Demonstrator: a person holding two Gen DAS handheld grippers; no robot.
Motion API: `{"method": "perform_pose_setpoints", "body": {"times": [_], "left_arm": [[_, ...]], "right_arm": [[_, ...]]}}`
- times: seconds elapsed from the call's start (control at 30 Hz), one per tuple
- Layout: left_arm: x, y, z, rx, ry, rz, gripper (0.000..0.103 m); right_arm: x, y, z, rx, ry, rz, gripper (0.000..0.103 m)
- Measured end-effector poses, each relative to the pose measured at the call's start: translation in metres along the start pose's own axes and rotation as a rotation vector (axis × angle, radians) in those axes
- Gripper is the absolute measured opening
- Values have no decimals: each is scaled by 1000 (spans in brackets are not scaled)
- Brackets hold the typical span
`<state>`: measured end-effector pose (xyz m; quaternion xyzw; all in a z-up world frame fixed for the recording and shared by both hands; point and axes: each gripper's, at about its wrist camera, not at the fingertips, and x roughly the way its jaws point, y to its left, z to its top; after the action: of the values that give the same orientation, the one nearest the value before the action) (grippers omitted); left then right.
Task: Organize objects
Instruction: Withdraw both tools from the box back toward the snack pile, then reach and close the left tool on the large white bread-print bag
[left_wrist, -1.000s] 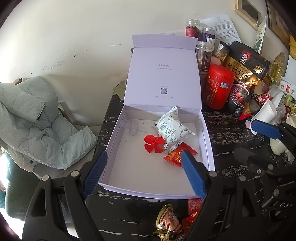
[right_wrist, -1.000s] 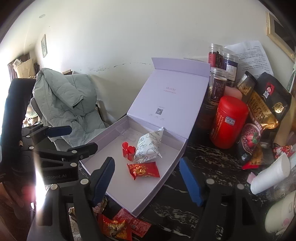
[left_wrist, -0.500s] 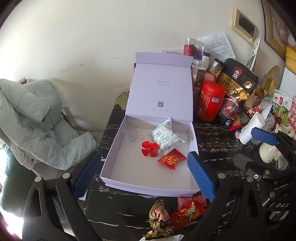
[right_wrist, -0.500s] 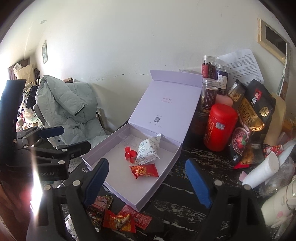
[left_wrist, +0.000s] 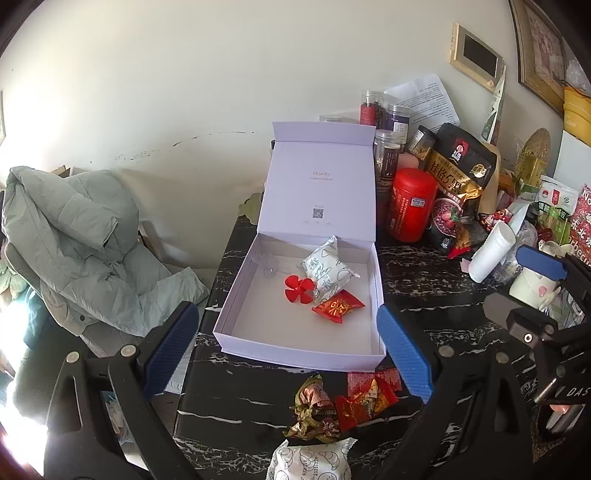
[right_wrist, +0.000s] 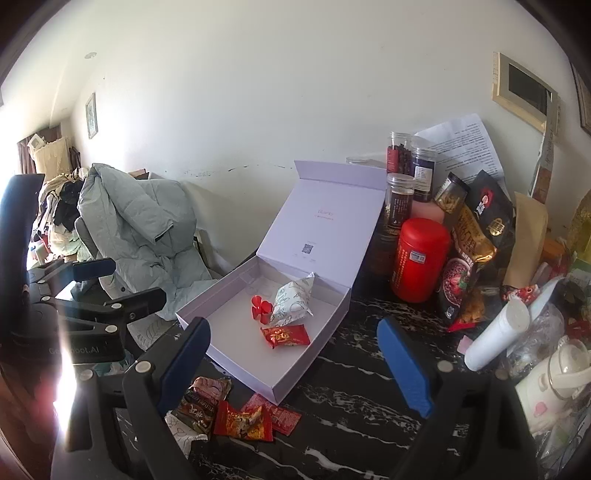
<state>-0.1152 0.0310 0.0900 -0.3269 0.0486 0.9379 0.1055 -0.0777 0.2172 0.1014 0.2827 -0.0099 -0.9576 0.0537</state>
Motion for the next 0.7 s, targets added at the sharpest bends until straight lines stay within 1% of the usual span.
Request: {"method": "perform_pose_setpoints", "body": {"times": [0.13, 0.23, 0.33, 0.53, 0.63, 0.7], "left_arm": [[-5, -4, -7, 2, -3, -4, 97], [-7, -11, -17, 23, 10, 3, 97], [-5, -15, -30, 24, 35, -2, 97], [0, -13, -58, -18, 84, -25, 97], [4, -11, -73, -30, 115, -42, 97], [7, -10, -82, -41, 136, -38, 97]], "right_arm": [[-7, -1, -7, 1, 3, -3, 93], [-9, -2, -15, 3, 16, 3, 93], [-9, -2, -26, 14, 33, 13, 93], [-5, -4, -53, 38, 65, 47, 93], [-1, -1, -69, 34, 96, 64, 93], [4, 1, -79, 28, 119, 69, 93]]}}
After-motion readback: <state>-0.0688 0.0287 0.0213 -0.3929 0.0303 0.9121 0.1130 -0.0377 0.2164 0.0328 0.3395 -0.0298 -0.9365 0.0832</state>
